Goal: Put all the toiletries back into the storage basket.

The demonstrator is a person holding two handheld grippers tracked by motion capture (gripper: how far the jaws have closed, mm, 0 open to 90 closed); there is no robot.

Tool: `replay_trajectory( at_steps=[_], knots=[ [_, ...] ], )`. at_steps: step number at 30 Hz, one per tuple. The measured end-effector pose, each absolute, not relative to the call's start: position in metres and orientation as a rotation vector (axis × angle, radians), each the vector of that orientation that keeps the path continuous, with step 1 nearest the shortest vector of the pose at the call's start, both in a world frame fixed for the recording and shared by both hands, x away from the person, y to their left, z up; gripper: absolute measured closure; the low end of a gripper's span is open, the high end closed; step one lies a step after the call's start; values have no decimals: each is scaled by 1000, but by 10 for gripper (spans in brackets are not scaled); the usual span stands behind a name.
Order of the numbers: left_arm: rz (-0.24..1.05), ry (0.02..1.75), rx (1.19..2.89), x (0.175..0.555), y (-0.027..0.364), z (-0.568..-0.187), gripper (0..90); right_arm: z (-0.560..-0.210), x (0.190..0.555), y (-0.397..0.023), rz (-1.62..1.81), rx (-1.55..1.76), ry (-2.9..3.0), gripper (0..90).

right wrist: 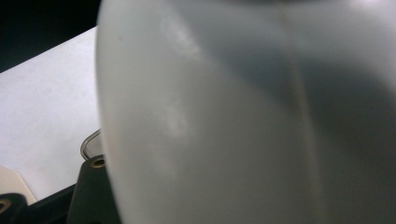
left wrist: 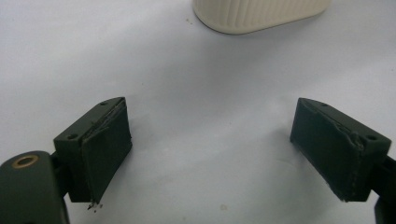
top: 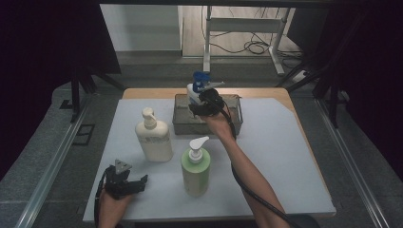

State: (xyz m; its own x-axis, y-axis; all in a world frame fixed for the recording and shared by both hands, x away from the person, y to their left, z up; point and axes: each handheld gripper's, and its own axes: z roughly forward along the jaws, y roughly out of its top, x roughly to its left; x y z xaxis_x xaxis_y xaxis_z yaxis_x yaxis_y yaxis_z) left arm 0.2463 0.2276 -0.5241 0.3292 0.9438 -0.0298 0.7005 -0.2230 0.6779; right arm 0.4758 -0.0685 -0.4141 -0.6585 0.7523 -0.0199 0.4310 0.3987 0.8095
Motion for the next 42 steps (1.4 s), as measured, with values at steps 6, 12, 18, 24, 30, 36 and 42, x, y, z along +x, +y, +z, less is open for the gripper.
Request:
replay_trajectory(
  at_steps=[6, 12, 18, 24, 30, 36, 42],
  knots=[
    [527, 1440, 2002, 246, 228, -524, 119, -416, 478, -69, 1167, 1032, 2261, 365],
    [527, 1440, 2002, 246, 228, -524, 119, -415, 478, -70, 1156, 1031, 2249, 294],
    [527, 1440, 2002, 246, 228, -524, 119, -411, 476, -73, 1142, 986, 2251, 255],
    [528, 1440, 2002, 246, 228, -524, 119, -409, 470, -80, 1132, 951, 2287, 245],
    [528, 1440, 1999, 246, 227, -524, 119, -410, 464, -89, 1149, 945, 2312, 245],
    [528, 1440, 2000, 246, 227, -524, 119, -411, 455, -99, 1147, 918, 2351, 259],
    [529, 1440, 2000, 246, 227, -524, 119, -412, 448, -111, 1158, 910, 2380, 254]
  ],
)
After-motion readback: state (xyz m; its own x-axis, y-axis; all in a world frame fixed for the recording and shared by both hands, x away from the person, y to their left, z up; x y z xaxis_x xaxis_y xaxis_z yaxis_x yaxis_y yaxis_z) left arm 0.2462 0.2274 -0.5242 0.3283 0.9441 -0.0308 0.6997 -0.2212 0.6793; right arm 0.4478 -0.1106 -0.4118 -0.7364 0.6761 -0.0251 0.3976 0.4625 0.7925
